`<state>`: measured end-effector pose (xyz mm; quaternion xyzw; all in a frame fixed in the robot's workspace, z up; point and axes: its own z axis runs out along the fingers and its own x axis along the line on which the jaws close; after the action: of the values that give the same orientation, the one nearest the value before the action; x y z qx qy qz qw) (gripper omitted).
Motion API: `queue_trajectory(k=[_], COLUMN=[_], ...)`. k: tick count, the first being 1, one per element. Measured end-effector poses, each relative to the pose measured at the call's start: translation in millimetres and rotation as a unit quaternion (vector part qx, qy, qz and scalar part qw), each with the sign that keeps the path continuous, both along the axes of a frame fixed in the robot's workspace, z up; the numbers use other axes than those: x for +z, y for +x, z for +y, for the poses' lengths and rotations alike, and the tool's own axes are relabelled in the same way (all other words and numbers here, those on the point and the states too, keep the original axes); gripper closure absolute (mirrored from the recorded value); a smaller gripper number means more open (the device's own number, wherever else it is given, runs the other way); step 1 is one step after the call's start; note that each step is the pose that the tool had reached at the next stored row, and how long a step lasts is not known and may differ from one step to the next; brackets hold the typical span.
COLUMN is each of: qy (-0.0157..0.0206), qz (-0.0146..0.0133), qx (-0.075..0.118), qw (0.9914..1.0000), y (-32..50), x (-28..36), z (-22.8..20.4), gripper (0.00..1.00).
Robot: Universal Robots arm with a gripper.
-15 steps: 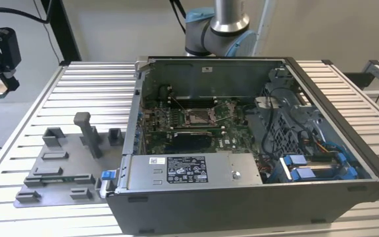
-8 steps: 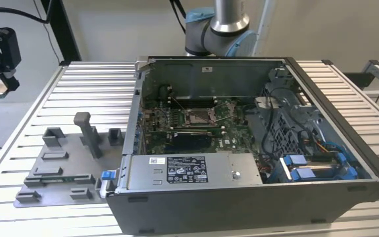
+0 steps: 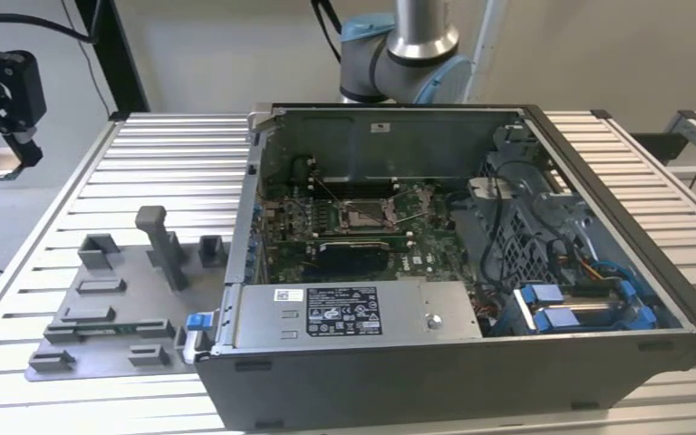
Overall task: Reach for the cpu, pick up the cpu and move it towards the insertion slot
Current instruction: 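Pick up the cpu and move it towards the insertion slot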
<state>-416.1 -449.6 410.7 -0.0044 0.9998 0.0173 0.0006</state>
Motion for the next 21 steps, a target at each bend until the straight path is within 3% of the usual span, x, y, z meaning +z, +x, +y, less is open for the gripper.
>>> queue_trajectory(k=[21], qy=[0.0000], qz=[0.0000], qx=[0.000], qw=[1.00000], y=[54.0], x=[0.0], z=[0.0], gripper=[1.00])
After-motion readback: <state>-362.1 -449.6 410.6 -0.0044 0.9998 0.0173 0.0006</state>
